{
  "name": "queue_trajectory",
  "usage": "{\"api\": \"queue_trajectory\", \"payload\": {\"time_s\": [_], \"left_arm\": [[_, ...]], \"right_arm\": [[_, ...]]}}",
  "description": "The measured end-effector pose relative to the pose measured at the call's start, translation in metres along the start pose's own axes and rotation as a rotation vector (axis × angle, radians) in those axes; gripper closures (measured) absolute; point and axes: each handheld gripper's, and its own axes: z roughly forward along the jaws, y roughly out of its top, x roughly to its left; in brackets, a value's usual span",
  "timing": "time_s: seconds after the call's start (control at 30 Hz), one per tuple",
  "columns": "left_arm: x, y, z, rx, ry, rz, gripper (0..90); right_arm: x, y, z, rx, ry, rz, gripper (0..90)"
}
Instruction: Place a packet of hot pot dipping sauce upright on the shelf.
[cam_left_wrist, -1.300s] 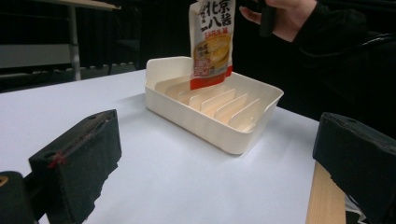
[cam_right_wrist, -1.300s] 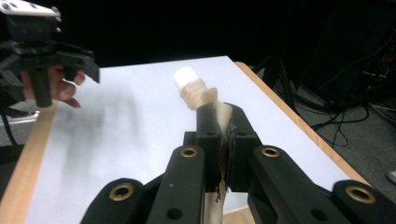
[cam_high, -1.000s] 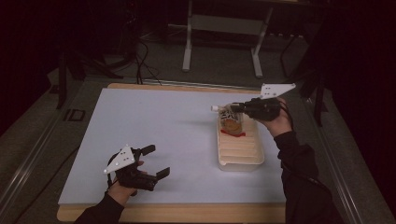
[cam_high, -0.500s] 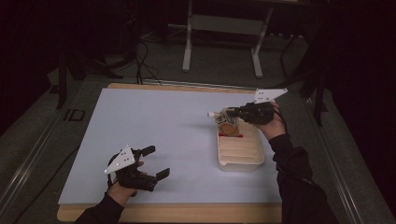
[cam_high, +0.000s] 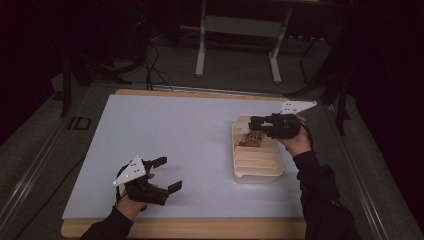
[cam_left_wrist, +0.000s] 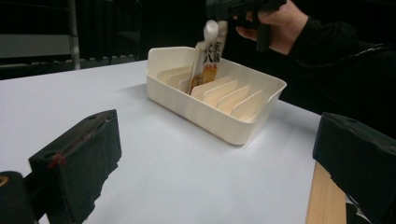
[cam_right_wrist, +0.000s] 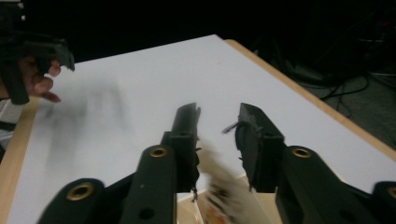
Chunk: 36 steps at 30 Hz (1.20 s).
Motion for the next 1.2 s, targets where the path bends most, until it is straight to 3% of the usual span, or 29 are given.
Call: {"api": "queue_trajectory", "payload": {"time_s": [0.23, 0.4, 0.7, 0.97, 1.2], "left_arm": [[-0.001, 0.000, 0.001, 0.002, -0.004, 0.006, 1.5], [-0.001, 0.000, 0.001, 0.004, -0.003, 0.008, 1.5], [-0.003, 0.000, 0.001, 0.006, -0.004, 0.016, 1.5], [-0.004, 0.000, 0.001, 0.013, -0.007, 0.020, 1.5], [-0.003, 0.001, 0.000, 0.008, -0.006, 0.017, 1.5]], "right_arm": [[0.015, 0.009, -0.007, -0.014, -0.010, -0.006, 62.8], [0.035, 0.016, -0.005, -0.016, -0.017, 0.013, 52.1], [0.072, 0.025, 0.001, -0.033, -0.011, -0.021, 41.4], [0.098, 0.020, 0.007, -0.025, -0.013, 0.006, 16.6], [0.118, 0.009, 0.010, -0.025, 0.016, 0.027, 11.9]]}}
